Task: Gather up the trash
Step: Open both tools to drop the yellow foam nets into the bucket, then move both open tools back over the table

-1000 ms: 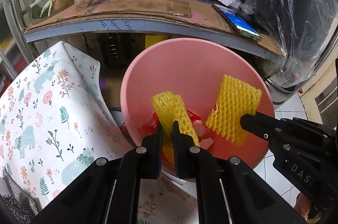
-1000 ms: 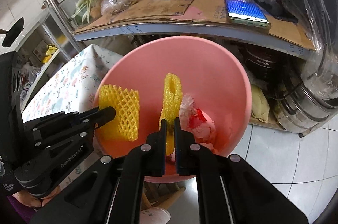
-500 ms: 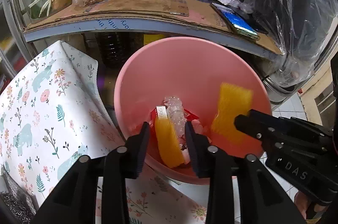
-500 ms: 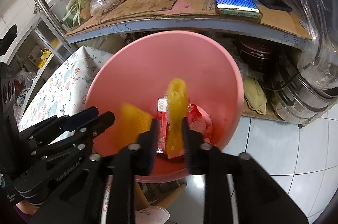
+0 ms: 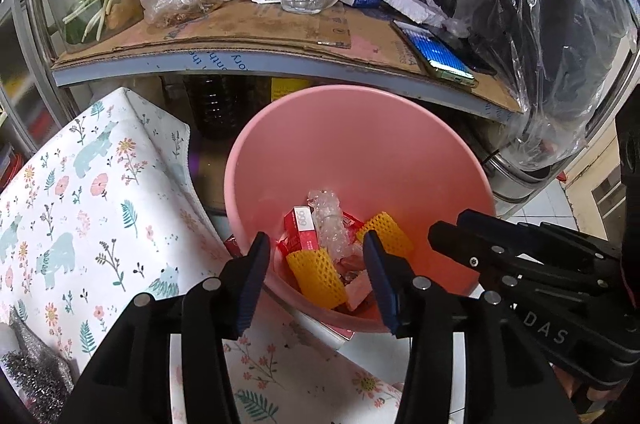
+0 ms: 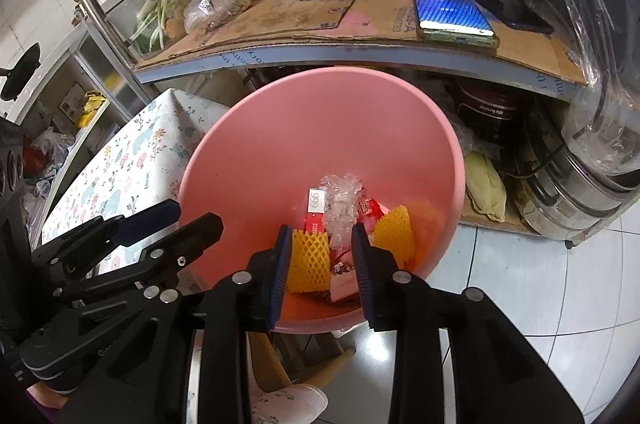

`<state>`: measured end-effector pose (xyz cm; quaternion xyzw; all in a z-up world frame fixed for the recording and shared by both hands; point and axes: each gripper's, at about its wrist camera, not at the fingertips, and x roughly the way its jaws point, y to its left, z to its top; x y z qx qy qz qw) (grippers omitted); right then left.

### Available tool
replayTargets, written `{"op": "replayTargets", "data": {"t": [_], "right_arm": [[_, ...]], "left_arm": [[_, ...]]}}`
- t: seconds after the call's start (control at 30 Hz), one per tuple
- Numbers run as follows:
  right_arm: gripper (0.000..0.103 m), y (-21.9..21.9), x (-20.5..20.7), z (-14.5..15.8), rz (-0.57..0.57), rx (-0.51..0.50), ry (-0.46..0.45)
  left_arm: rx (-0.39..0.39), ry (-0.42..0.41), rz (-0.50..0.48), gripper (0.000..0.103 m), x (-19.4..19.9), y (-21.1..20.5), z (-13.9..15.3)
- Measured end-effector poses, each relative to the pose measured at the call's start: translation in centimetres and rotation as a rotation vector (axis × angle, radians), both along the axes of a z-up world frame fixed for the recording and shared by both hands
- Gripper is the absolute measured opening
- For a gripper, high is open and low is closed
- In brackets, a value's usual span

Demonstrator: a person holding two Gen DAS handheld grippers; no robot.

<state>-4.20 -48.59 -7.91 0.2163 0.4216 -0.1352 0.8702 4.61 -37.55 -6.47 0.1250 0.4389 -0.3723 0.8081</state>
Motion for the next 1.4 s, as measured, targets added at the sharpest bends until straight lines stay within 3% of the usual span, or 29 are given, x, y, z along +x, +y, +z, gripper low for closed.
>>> {"op": "replayTargets", "data": {"t": [0.47, 0.9, 1.4], "right_arm": [[0.032, 3.1, -0.8, 2.7, 0.065, -0.028, -0.053], [0.032, 10.7, 0.2, 3.5, 0.256, -0.018, -0.077], [0.032, 17.5, 2.1, 2.6, 0.425, 0.012, -0.064]], "left_arm": [[-0.039, -0.032, 0.034, 0.048, -1.5, 3.4, 2.8], [-0.044, -0.044, 0.161, 0.048, -2.6, 13.1, 4.6], [-0.029, -0.04, 0.371, 0.048, -2.2, 25.5, 4.1]]}}
